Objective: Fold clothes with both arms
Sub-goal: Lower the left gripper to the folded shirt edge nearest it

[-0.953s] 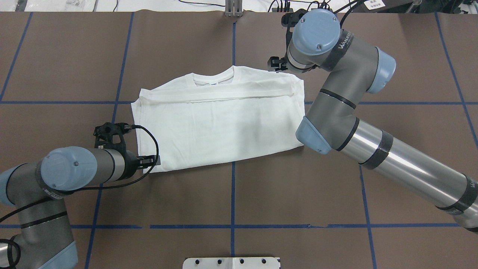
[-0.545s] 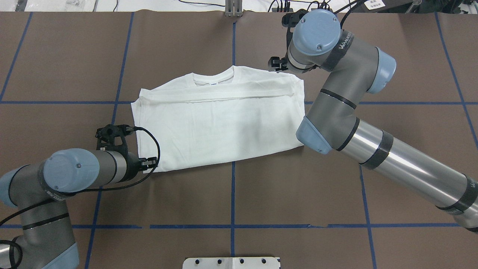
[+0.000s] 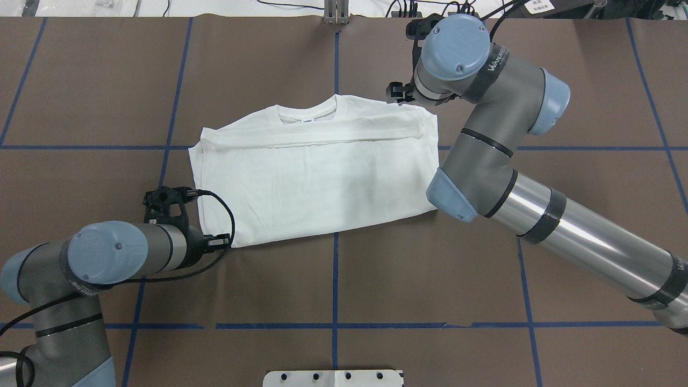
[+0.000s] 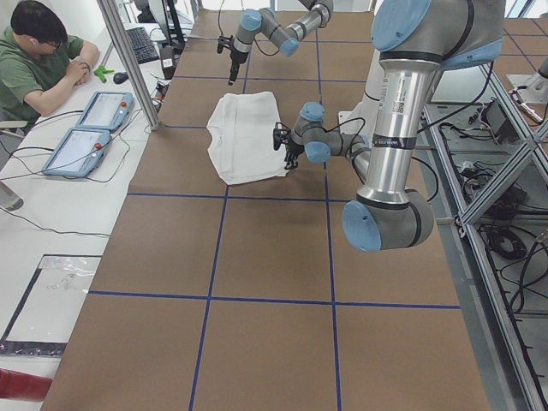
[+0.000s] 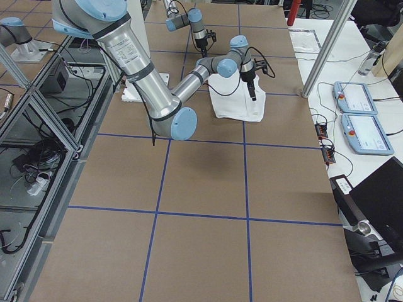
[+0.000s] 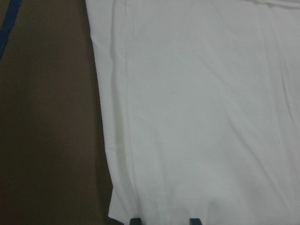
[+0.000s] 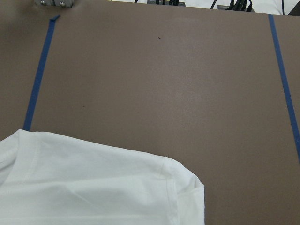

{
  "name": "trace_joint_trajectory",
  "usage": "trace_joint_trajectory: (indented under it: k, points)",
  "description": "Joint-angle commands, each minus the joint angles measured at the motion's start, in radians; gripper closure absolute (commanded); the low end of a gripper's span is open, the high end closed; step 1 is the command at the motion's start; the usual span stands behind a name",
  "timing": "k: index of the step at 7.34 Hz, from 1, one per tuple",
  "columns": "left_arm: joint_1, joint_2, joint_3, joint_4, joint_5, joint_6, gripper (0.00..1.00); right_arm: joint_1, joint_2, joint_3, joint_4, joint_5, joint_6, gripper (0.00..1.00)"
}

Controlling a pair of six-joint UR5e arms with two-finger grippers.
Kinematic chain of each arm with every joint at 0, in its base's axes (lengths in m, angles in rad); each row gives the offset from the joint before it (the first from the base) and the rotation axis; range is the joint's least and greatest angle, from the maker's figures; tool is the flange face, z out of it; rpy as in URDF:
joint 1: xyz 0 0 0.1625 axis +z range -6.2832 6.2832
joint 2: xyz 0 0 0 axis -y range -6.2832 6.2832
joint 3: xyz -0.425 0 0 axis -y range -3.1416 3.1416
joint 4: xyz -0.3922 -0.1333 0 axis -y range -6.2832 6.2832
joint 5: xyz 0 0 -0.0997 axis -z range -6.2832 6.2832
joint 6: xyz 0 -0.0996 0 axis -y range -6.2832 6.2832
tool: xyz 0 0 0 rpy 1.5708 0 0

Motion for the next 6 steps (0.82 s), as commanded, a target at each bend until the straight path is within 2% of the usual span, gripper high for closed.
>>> trace_joint_trajectory:
  k: [1, 4, 6]
  points:
    - [0.002, 0.003, 0.000, 0.000, 0.000, 0.002, 1.00, 0.000, 0.000, 0.000, 0.000, 0.000, 0.000, 0.00]
    - [-0.012, 0.035, -0.011, 0.002, -0.005, 0.051, 1.00, 0.000, 0.000, -0.002, 0.000, 0.000, 0.002, 0.00]
    - [-0.110, 0.067, -0.001, 0.002, 0.000, 0.198, 1.00, -0.002, 0.000, -0.002, 0.000, 0.000, 0.008, 0.00]
